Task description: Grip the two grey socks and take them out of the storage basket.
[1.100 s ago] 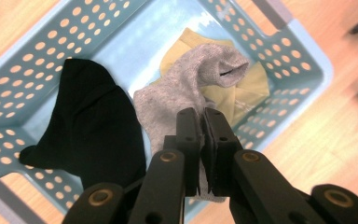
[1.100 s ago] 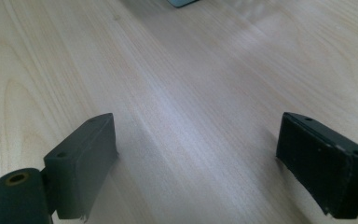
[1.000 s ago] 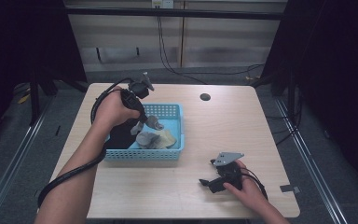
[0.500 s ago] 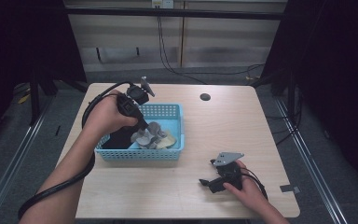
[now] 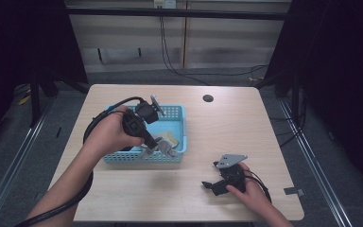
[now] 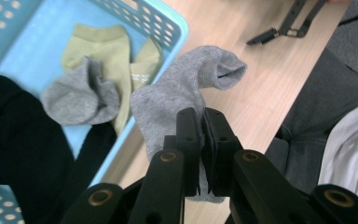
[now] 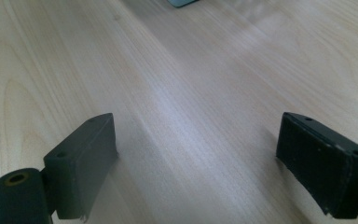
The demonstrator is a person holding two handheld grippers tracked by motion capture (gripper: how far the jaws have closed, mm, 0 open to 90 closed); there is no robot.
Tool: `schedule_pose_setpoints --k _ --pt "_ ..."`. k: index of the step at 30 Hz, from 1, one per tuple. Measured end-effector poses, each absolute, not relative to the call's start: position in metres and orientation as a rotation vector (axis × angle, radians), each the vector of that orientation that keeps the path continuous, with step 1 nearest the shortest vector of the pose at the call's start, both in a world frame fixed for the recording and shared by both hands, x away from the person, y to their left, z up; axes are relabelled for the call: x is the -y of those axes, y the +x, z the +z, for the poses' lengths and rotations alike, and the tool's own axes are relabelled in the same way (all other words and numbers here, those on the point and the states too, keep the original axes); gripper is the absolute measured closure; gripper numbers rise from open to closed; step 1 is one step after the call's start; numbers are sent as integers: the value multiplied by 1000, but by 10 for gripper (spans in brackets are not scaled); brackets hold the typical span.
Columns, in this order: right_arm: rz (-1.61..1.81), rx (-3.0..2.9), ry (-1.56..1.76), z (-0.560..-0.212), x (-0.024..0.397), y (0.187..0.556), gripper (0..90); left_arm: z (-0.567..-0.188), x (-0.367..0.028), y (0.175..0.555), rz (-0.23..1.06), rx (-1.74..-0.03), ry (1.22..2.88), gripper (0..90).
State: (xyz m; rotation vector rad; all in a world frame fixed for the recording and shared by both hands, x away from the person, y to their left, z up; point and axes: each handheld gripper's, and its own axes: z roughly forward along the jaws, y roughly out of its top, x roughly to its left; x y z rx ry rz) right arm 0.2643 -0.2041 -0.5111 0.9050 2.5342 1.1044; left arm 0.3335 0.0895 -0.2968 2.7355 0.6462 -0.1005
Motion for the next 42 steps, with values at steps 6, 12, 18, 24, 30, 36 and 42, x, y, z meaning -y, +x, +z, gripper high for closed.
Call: schedule_pose_setpoints --k 6,12,18,24,30,36,42 --pt "1105 -2535 906 -511 204 264 116 -309 -86 325 -118 -599 2747 855" --pt "1102 -2534 903 -511 204 264 116 -321 -81 318 -141 -582 2739 854" --pt "1101 -2534 907 -511 204 264 116 -337 -75 315 -170 -557 2742 854" --pt "1101 -2534 906 -511 204 264 116 -352 -65 312 -202 -538 2763 854" --pt "1101 -2535 907 -511 204 264 116 -363 -56 310 -212 -513 2783 852" --pt "1101 -2535 907 -511 204 264 116 -374 -50 310 -211 -482 2807 852" --pt "1103 -2535 906 -511 204 264 116 -384 -47 308 -218 -471 2817 847"
